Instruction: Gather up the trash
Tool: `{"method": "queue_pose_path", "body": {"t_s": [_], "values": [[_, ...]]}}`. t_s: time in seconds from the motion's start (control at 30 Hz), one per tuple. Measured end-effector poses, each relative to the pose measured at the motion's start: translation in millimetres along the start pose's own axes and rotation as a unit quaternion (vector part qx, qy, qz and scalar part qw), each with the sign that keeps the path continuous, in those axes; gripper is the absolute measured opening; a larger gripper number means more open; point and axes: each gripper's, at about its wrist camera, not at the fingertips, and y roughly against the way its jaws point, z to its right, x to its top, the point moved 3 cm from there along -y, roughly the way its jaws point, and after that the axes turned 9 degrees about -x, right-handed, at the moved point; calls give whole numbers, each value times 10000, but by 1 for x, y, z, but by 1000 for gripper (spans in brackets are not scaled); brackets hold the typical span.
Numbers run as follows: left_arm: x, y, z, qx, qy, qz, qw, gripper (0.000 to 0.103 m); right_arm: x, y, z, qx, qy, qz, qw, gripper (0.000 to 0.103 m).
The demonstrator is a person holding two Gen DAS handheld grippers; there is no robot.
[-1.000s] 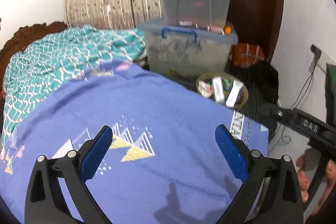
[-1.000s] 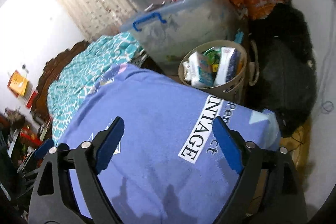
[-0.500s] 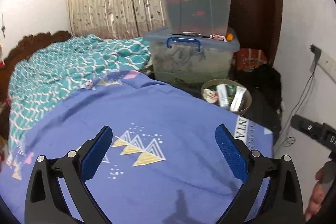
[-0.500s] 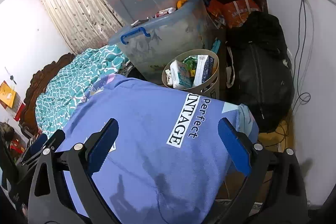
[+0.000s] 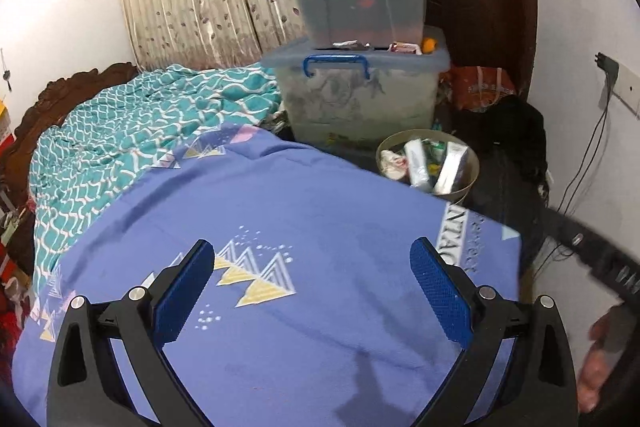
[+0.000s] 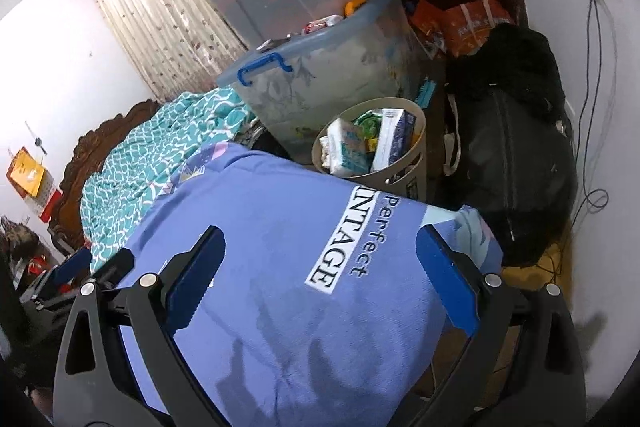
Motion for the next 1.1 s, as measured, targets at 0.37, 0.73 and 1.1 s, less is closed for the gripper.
{"method": "queue_pose_path", "body": {"t_s": [0.37,0.73,1.1], "values": [[3,-7,14,213,-101,85,9997,94,7,-11,8,-186,-37,83,9998,96],[4,-1,4,414,-84,180,9989,94,7,-4,-18,-76,220,380,9990,96],[5,9,3,464,-98,282,9985,94,8,2,-18,-80,197,422,9989,96]]}}
